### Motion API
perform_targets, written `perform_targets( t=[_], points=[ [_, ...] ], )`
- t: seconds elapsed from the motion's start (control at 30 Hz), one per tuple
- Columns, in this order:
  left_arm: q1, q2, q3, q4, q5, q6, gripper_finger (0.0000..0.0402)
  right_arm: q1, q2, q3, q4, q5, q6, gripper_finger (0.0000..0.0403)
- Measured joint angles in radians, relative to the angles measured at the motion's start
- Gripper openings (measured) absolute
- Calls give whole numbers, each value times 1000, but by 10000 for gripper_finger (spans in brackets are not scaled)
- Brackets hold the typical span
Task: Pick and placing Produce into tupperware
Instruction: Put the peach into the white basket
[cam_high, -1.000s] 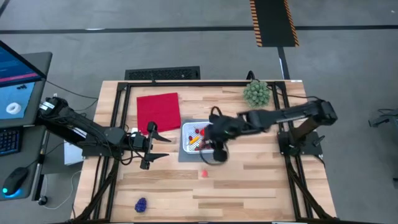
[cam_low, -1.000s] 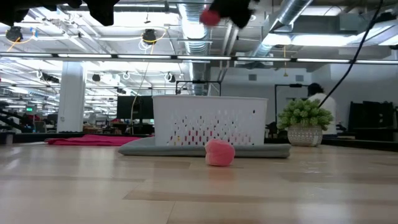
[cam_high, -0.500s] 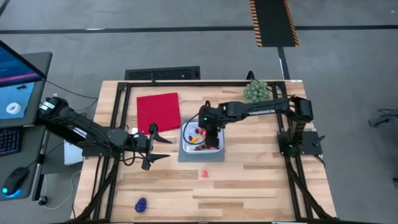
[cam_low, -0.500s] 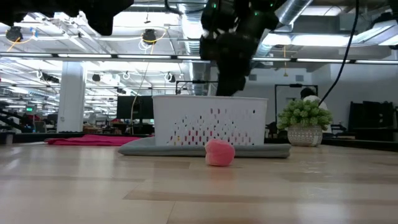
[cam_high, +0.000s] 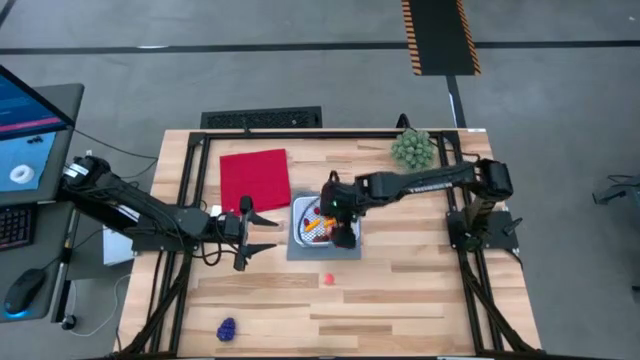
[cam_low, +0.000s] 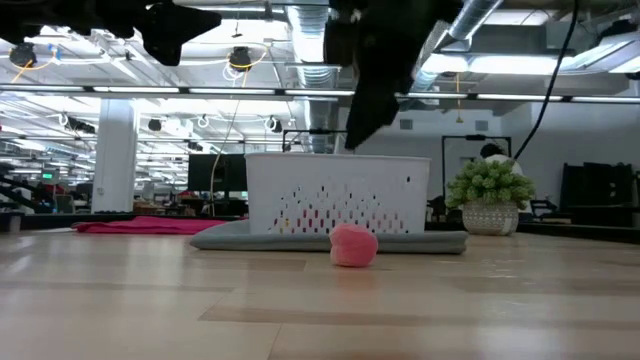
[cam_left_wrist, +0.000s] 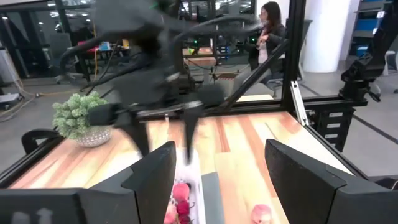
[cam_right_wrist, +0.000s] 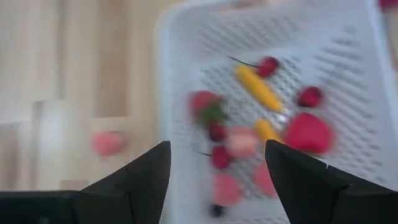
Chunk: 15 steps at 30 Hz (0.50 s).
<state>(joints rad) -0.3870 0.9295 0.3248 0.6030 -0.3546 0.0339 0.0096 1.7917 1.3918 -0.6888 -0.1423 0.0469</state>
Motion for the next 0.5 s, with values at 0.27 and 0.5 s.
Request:
perform_targets(
  t=[0.27,0.5],
  points=[
    [0,0,0,0,0,1,238,244,11,0,79,93,84,285],
    [0,0,0,25,0,0,238,334,91,0,144,145,103,286]
  ],
)
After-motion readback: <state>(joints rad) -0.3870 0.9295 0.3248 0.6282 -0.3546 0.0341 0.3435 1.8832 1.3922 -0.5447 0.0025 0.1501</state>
